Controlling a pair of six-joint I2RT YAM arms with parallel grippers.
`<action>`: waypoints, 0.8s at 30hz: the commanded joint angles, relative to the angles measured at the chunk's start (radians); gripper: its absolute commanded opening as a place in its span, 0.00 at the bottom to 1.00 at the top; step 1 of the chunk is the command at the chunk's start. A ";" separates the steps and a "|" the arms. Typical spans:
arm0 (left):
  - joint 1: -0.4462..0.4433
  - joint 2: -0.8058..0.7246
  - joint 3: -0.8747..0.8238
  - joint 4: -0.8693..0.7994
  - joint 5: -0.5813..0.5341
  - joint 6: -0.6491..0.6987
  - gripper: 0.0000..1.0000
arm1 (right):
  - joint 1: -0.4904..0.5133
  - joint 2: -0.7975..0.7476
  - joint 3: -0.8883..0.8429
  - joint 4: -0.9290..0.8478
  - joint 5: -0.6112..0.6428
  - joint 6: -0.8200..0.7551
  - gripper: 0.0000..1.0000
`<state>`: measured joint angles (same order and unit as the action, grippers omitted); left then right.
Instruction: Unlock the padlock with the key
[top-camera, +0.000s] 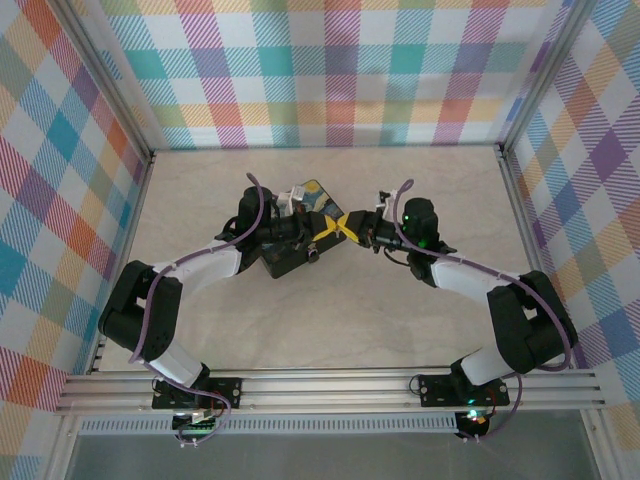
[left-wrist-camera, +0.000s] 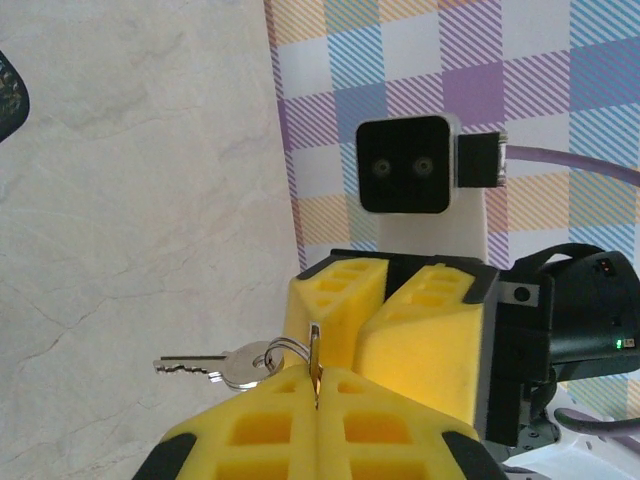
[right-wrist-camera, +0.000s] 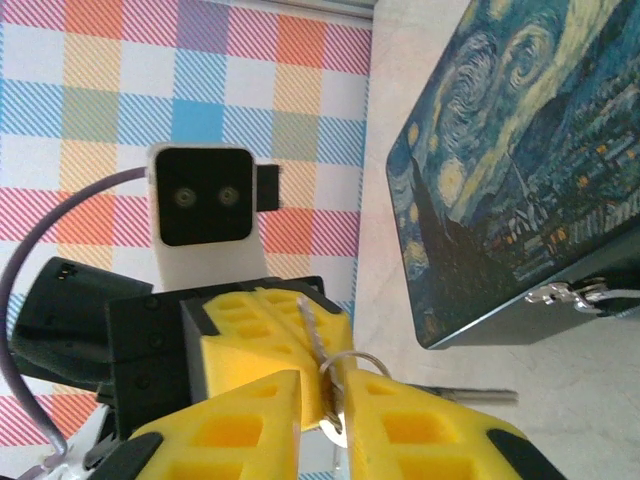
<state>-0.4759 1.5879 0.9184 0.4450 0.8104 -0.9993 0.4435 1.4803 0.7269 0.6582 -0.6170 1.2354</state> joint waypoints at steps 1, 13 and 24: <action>-0.003 -0.025 -0.007 0.001 0.024 0.001 0.00 | -0.003 0.019 0.021 0.078 -0.018 0.020 0.18; -0.001 -0.028 0.011 -0.018 0.013 0.000 0.00 | -0.004 -0.026 -0.026 -0.016 -0.052 -0.014 0.21; -0.006 -0.032 0.008 0.009 0.015 -0.021 0.00 | 0.005 -0.011 0.005 -0.003 -0.068 -0.002 0.20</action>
<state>-0.4770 1.5864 0.9184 0.4217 0.8108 -1.0069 0.4442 1.4799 0.7033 0.6456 -0.6621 1.2423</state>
